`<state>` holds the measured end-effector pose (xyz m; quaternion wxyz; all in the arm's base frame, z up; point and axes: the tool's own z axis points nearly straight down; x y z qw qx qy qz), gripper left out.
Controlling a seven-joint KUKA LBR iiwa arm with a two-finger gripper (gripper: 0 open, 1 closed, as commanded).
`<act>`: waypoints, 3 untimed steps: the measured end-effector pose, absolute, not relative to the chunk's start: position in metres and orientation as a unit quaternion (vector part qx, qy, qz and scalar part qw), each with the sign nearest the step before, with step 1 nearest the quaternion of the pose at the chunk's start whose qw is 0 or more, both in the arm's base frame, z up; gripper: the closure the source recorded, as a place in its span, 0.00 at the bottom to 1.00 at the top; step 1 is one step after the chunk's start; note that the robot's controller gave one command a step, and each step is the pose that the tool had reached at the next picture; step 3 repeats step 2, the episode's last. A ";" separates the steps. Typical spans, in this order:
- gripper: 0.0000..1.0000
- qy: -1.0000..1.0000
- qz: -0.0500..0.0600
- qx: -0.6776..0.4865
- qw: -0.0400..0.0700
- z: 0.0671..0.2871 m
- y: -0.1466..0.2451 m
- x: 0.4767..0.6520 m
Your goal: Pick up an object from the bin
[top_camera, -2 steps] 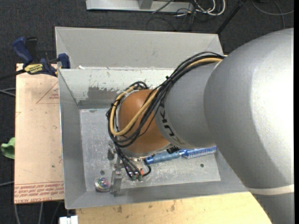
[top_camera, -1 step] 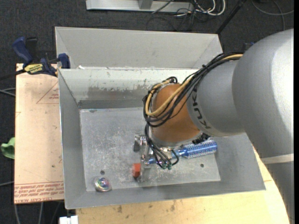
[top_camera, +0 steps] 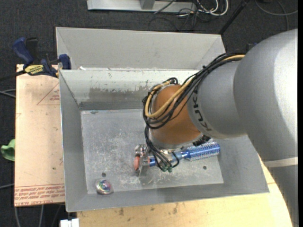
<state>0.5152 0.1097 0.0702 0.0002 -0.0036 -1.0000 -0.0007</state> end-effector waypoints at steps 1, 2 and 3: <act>1.00 -1.000 -0.002 0.013 -0.005 0.178 0.124 0.523; 1.00 -0.992 0.000 0.129 -0.005 0.267 0.112 0.539; 1.00 -0.992 0.000 0.129 -0.005 0.267 0.112 0.539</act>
Offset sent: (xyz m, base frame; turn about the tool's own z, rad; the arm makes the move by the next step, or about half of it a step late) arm 0.0051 0.0133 0.1035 -0.0328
